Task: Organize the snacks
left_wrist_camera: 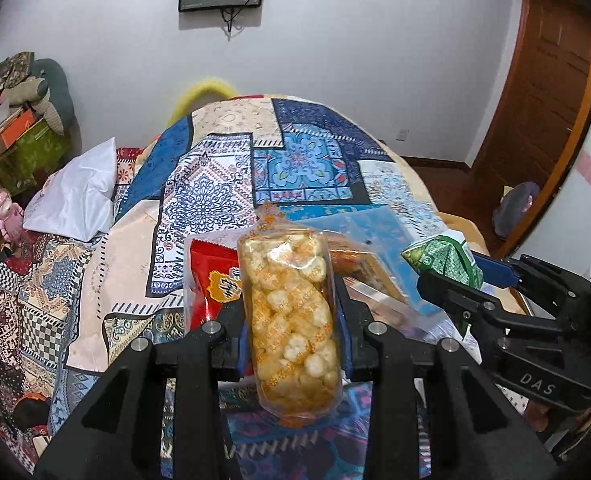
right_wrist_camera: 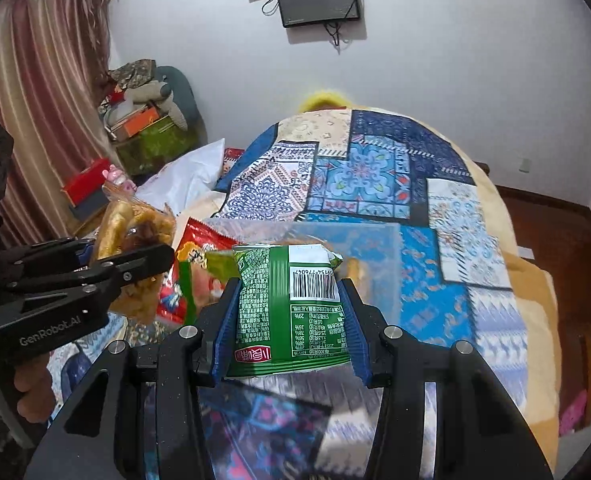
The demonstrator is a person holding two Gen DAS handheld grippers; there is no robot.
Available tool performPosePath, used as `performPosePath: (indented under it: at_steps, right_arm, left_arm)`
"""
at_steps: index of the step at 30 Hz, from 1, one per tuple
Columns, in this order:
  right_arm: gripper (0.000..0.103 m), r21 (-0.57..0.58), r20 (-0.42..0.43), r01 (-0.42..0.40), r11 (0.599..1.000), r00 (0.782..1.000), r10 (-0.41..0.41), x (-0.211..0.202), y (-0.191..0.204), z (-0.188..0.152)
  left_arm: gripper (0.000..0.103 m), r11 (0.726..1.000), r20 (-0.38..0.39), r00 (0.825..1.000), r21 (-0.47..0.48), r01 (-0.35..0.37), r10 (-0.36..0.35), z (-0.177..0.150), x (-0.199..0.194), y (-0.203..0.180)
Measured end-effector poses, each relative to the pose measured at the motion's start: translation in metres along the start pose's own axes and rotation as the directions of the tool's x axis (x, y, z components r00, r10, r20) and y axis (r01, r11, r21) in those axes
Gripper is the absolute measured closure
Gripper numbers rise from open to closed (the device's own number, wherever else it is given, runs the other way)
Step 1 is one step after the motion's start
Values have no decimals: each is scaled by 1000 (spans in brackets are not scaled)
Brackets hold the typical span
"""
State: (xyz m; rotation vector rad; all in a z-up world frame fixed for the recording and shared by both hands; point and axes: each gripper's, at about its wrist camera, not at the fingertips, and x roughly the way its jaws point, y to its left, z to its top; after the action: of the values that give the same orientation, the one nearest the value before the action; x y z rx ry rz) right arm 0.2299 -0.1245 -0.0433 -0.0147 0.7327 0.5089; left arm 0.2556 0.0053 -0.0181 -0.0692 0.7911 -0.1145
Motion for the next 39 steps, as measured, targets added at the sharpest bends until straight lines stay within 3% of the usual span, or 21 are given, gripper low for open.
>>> performPosePath:
  at_steps: [15,20,23,26,29,39]
  right_arm:
    - [59,29,-85,-22,999,996,24,67,0,-2]
    - [56,25,-102,-8,1000,995,11,68,0,-6]
    - [55,28,-111,-9,1000,994,12,65,-1,-6]
    - [45,30,-109,-8,1000,994,11,59,-3,-6]
    - [45,26,-100,-1,1000,995,3,49,-3,-7]
    - [45,36,-36,3,999,999,-2,4,-2,-3]
  left_arm:
    - [69,996,-33,995,-6,-90,90,4,60,19]
    - [65,996,-76,995,-48,-73,69,-1,70,29]
    - [58,997,-92,995,-60,-54,49,-5,68,33]
    - [46,997,-92,996,-70,-23,16,-7,63,35]
    - [37,998,-89,996,-55,-27,22,-8,54,30]
    - [36,998,-44,999,-56,-32,29,-9,9,26]
